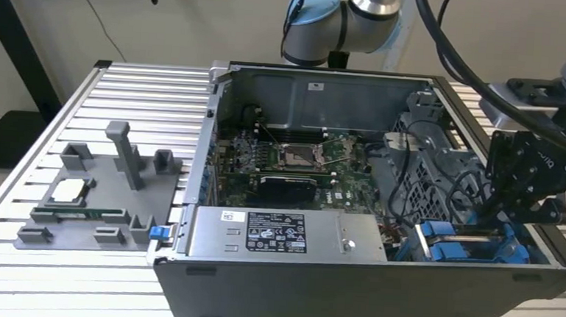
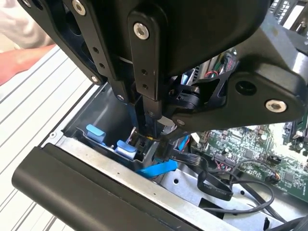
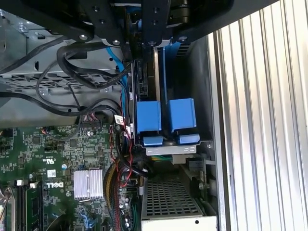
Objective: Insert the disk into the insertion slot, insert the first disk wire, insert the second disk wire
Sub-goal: 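Insert the first disk wire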
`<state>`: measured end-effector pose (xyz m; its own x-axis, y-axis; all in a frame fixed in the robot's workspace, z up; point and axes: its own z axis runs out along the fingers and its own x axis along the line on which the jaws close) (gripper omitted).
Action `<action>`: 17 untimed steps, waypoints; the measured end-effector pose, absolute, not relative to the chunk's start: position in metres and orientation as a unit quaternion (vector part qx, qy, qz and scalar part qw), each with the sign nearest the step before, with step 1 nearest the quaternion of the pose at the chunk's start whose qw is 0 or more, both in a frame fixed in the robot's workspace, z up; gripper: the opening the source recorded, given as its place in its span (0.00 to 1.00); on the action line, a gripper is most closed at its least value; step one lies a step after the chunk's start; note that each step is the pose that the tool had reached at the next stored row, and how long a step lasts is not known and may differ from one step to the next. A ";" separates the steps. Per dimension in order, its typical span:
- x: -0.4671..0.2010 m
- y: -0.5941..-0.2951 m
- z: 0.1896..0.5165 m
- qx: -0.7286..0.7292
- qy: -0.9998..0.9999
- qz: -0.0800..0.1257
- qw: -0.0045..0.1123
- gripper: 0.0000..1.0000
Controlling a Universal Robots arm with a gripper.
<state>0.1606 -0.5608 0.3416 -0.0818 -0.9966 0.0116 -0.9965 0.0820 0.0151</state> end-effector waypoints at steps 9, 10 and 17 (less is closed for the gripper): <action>0.160 -0.561 0.339 0.679 -0.735 -0.002 0.008 0.00; 0.160 -0.561 0.339 0.679 -0.734 -0.002 0.008 0.00; 0.160 -0.561 0.336 0.680 -0.734 -0.001 0.008 0.00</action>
